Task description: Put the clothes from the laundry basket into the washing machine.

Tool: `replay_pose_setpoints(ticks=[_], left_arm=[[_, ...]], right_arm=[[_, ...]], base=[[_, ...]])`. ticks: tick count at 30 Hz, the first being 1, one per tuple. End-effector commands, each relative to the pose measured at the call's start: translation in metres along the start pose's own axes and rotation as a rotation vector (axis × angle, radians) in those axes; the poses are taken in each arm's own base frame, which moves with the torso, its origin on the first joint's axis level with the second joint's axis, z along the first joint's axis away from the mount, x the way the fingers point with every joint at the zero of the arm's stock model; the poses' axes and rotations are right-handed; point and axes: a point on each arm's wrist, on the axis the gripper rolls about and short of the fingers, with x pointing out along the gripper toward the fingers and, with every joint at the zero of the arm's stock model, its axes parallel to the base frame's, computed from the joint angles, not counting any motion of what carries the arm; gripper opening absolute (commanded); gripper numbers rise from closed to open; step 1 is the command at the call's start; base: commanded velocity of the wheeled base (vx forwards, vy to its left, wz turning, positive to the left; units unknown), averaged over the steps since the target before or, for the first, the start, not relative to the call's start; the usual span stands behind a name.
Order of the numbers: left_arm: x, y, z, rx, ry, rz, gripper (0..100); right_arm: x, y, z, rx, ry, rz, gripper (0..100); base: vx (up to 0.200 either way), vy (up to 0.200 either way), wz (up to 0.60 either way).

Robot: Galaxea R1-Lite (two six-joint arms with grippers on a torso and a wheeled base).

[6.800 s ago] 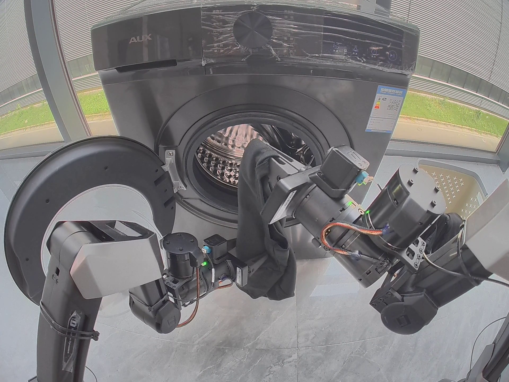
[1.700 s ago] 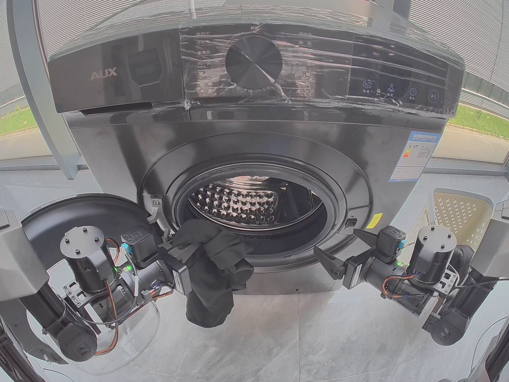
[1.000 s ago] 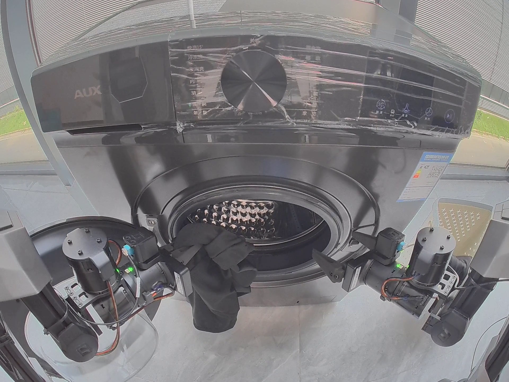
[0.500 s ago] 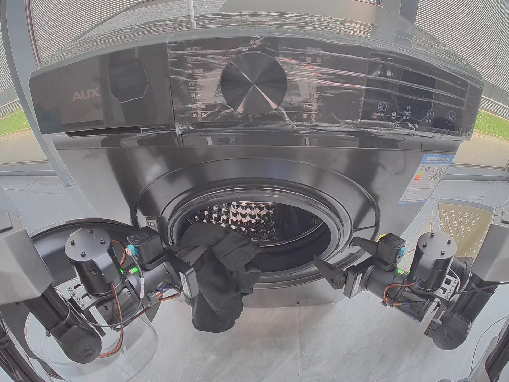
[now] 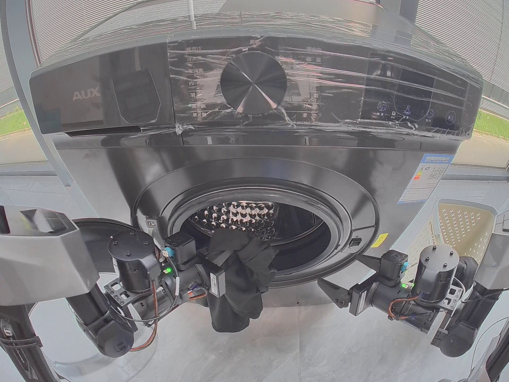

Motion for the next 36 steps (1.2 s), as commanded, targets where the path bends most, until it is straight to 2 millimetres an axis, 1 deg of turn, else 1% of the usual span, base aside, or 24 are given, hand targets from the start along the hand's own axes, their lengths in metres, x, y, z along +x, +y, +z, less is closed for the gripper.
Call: replay_pose_setpoints(ticks=[1,3,9,13,14,19,20,22,27,28,31,33,34,36], left_arm=[[0.017,0.001,-0.017,-0.006,0.04,-0.004,0],[0.026,0.0,-0.018,-0.007,0.026,-0.007,0],[0.062,0.002,-0.021,-0.042,-0.037,-0.008,0],[0.089,0.004,-0.022,-0.056,-0.095,0.032,0],[0.091,0.004,-0.022,-0.056,-0.1,0.033,0],[0.121,0.004,-0.026,-0.077,-0.16,0.042,0],[0.121,0.004,-0.026,-0.077,-0.16,0.042,0],[0.141,0.005,-0.034,-0.076,-0.184,0.066,0],[0.166,0.002,-0.048,-0.071,-0.173,0.07,0],[0.169,0.002,-0.047,-0.071,-0.175,0.071,0],[0.186,0.007,-0.043,-0.072,-0.185,0.094,0],[0.194,0.009,-0.037,-0.074,-0.185,0.114,0],[0.195,0.009,-0.036,-0.074,-0.183,0.114,0],[0.203,0.011,-0.026,-0.076,-0.161,0.123,0]], right_arm=[[-0.009,0.007,-0.006,-0.013,0.032,0.04,100],[-0.01,0.008,-0.008,-0.013,0.04,0.045,100],[-0.01,0.009,-0.008,-0.015,0.042,0.049,100],[-0.009,0.009,-0.009,-0.015,0.047,0.049,100],[-0.009,0.009,-0.009,-0.015,0.047,0.049,100],[-0.009,0.009,-0.008,-0.015,0.044,0.049,100],[-0.009,0.009,-0.008,-0.015,0.044,0.049,100],[-0.009,0.01,-0.008,-0.015,0.041,0.05,100],[-0.008,0.01,-0.008,-0.015,0.042,0.049,100],[-0.008,0.01,-0.008,-0.015,0.041,0.05,100],[-0.008,0.01,-0.008,-0.014,0.041,0.051,100],[-0.007,0.01,-0.008,-0.014,0.039,0.051,100],[-0.007,0.01,-0.008,-0.016,0.039,0.051,100],[-0.007,0.01,-0.008,-0.014,0.038,0.051,100]], base=[[0.0,0.0,0.0],[0.0,0.0,0.0],[0.0,0.0,0.0],[0.0,0.0,0.0],[0.0,0.0,0.0],[0.0,0.0,0.0],[0.0,0.0,0.0],[0.0,0.0,0.0],[0.0,0.0,0.0],[0.0,0.0,0.0],[0.0,0.0,0.0],[0.0,0.0,0.0],[0.0,0.0,0.0],[0.0,0.0,0.0]])
